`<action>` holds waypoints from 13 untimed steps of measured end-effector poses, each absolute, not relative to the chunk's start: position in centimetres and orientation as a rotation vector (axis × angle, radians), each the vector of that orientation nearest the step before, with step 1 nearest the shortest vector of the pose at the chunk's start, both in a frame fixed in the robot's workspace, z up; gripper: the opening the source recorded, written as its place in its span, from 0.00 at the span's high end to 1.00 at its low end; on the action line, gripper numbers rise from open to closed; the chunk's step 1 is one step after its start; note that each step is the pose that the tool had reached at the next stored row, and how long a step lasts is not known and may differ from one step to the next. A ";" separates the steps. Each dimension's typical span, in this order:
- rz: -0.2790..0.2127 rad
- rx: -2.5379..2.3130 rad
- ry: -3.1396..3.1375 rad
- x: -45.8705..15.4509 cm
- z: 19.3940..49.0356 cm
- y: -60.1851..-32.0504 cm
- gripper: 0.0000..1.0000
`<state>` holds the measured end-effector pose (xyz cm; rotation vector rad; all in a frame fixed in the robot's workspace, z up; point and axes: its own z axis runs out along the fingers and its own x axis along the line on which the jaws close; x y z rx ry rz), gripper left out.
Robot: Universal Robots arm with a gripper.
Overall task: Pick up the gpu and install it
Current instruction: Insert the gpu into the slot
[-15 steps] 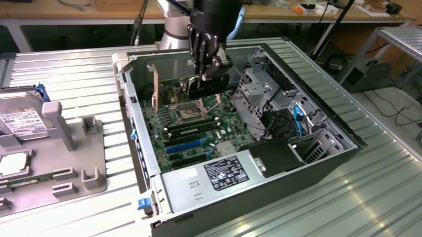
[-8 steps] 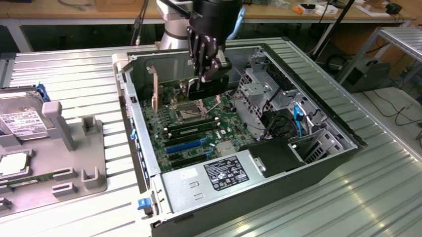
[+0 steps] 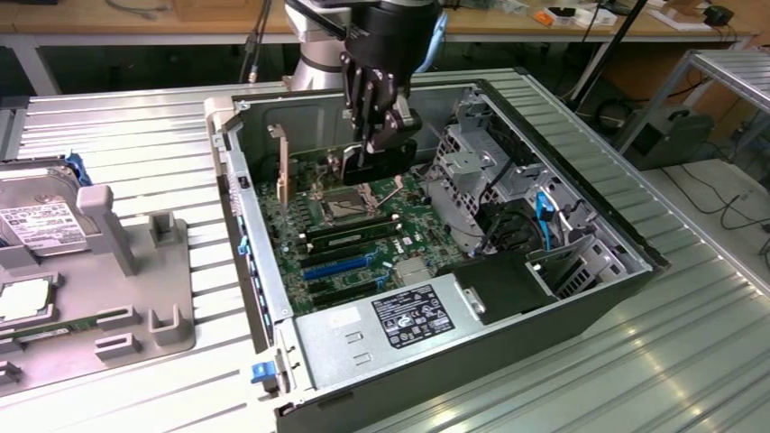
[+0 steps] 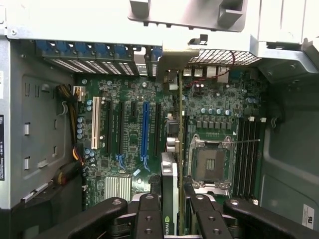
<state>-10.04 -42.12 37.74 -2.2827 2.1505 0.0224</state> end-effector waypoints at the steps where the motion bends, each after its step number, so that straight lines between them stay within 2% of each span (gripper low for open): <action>1: 0.022 -2.283 2.150 -10.0 37.7 -42.1 0.73; 13: 0.022 -2.270 2.164 -10.1 37.1 -42.1 0.73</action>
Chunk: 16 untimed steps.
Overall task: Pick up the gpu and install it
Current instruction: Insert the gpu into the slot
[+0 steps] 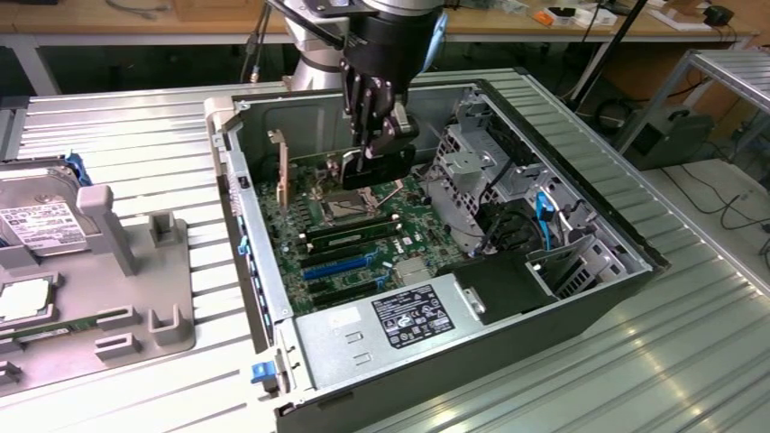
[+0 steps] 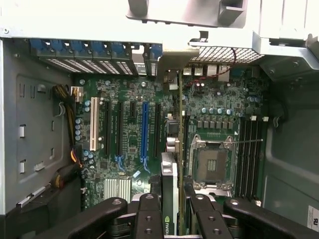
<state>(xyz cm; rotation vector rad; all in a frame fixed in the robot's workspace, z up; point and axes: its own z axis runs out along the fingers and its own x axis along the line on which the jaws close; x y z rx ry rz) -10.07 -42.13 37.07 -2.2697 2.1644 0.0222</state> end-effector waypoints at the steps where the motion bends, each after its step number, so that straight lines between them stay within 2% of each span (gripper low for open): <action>1: 0.022 -2.269 2.165 -10.1 37.0 -42.1 0.73; 16: 0.019 -2.267 2.163 -10.3 36.2 -42.1 0.73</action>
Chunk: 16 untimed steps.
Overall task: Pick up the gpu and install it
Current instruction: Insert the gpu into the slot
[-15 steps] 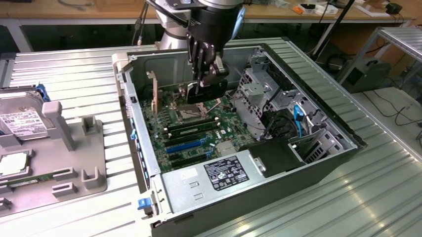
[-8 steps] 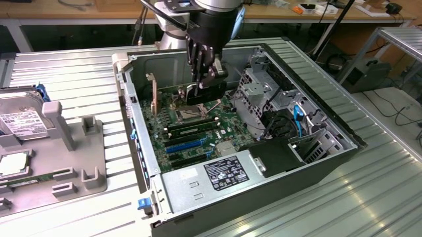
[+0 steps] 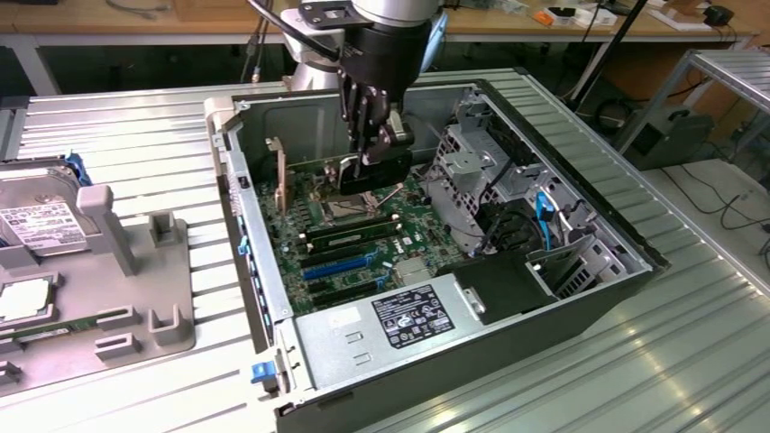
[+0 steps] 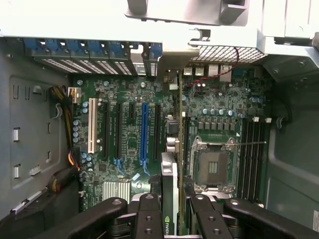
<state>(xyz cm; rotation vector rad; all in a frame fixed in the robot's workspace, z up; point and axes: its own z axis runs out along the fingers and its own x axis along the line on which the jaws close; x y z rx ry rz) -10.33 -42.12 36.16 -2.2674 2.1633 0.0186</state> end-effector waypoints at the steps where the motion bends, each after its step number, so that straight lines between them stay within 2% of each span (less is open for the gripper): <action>1: 0.018 -2.267 2.163 -10.3 36.1 -42.1 0.73; 16: 0.015 -2.266 2.162 -10.5 35.1 -42.1 0.73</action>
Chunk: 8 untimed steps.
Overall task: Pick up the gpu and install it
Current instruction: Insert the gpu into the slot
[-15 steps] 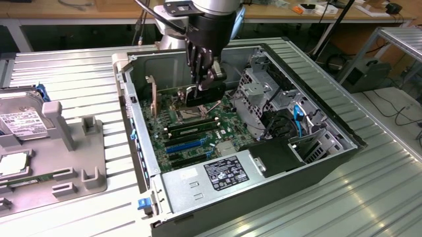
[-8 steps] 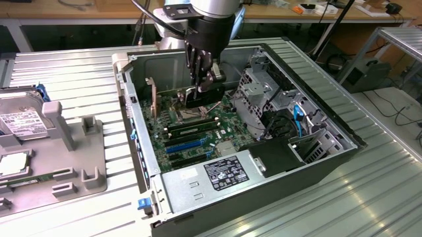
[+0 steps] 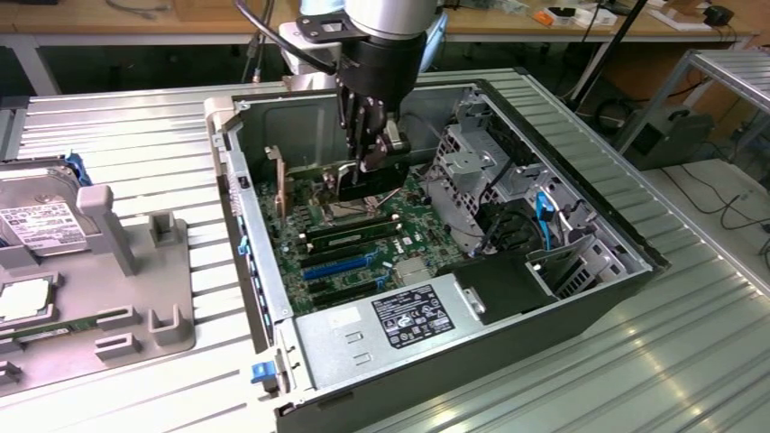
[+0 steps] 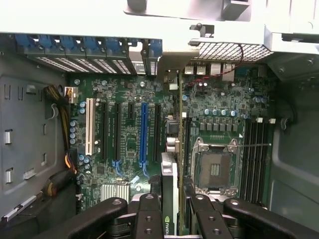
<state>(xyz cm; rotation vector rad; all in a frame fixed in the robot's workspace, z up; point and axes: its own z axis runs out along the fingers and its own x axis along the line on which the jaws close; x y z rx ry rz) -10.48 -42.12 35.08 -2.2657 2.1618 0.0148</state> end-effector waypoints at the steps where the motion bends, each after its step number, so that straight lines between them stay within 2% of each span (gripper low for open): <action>1: 0.014 -2.266 2.162 -10.5 35.0 -42.1 0.73; 8: 0.014 -2.265 2.161 -10.5 34.5 -42.1 0.73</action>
